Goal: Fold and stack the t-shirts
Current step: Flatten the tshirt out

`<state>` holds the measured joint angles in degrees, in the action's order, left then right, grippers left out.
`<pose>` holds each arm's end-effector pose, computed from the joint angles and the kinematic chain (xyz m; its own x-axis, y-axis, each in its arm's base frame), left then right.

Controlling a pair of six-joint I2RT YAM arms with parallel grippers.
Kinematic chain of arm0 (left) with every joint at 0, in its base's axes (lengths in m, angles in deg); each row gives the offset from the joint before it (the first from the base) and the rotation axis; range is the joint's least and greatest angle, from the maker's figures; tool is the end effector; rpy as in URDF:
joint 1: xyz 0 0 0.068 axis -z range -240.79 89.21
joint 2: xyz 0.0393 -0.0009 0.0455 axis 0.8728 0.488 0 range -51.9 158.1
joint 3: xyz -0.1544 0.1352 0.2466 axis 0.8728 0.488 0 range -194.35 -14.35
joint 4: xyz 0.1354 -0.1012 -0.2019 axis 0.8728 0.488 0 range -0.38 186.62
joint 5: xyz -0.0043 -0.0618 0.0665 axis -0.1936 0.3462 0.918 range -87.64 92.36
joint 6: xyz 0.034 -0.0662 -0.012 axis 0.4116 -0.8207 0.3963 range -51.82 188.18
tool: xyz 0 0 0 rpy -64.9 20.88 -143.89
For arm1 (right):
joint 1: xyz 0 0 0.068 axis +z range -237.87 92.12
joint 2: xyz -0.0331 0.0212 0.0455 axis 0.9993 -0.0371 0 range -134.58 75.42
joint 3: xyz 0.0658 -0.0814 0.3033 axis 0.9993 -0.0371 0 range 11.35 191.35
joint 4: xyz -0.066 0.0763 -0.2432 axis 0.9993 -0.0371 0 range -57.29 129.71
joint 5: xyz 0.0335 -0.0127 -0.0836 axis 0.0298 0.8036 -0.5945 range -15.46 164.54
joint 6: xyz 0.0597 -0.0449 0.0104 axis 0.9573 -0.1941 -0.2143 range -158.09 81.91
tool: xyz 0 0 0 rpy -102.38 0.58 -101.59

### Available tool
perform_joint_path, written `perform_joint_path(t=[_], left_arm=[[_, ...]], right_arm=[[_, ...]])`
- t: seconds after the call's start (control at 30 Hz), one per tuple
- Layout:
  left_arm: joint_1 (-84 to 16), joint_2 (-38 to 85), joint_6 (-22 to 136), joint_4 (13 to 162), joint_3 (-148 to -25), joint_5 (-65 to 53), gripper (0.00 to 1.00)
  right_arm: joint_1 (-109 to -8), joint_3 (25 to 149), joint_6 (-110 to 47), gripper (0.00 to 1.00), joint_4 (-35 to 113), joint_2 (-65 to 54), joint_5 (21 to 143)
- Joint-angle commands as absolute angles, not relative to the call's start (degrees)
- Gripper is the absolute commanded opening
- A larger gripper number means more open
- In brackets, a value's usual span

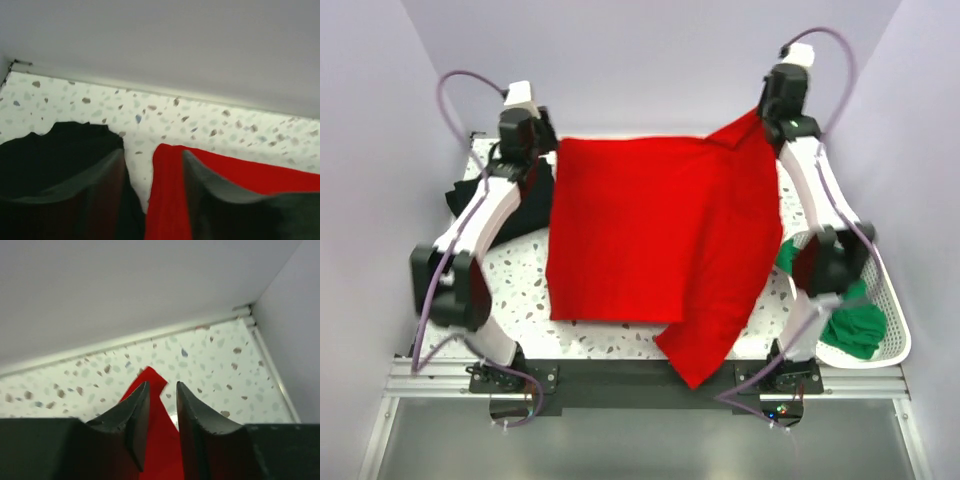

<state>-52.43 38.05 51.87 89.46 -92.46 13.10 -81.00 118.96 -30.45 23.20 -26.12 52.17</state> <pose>0.4047 -0.0476 0.4073 -0.1817 -0.2522 -0.9505 -0.0923 0.9667 -0.2388 0.4522 0.0301 0.4823 -0.1436 0.1064 -0.9839 0.2825 0.9573 0.0623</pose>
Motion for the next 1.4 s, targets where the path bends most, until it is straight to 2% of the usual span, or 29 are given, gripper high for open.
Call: perform_joint_path(t=[0.0,0.03,0.13,0.17,0.27,0.57,0.9,1.07,1.37], left_arm=[[-52.8,46.0,51.0,93.6,-102.5,15.5,0.69],[-52.7,47.7,50.3,95.5,-104.4,15.0,0.73],[-52.2,48.7,50.0,98.8,-106.9,11.5,0.8],[-51.7,47.0,50.0,99.0,-105.4,11.1,0.81],[-51.2,42.4,48.9,100.3,-100.7,8.7,0.83],[-48.6,29.3,40.9,101.6,-79.2,3.6,0.85],[-42.3,29.0,36.0,100.5,-70.3,2.1,0.86],[-42.2,33.4,34.9,97.4,-69.5,-2.0,0.86],[-42.2,47.4,34.3,95.3,-75.7,-6.3,0.86]], right_arm=[[-83.3,134.6,-26.3,0.36,8.7,-39.4,53.8],[-83.3,138.2,-25.9,0.69,5.8,-45.8,56.0],[-83.3,141.4,-24.7,0.86,2.5,-47.6,59.2],[-83.3,139.2,-24.6,0.98,3.7,-45.7,60.9],[-83.3,125.0,-23.9,0.99,8.9,-38.0,64.9],[-83.1,100.9,-19.1,0.99,7.3,-20.4,73.5],[-82.9,78.1,-14.3,0.99,7.8,-7.9,77.1],[-82.8,72.6,-13.8,0.99,8.8,-8.2,77.9],[-82.8,72.0,-12.8,0.98,10.4,-16.4,78.3]])
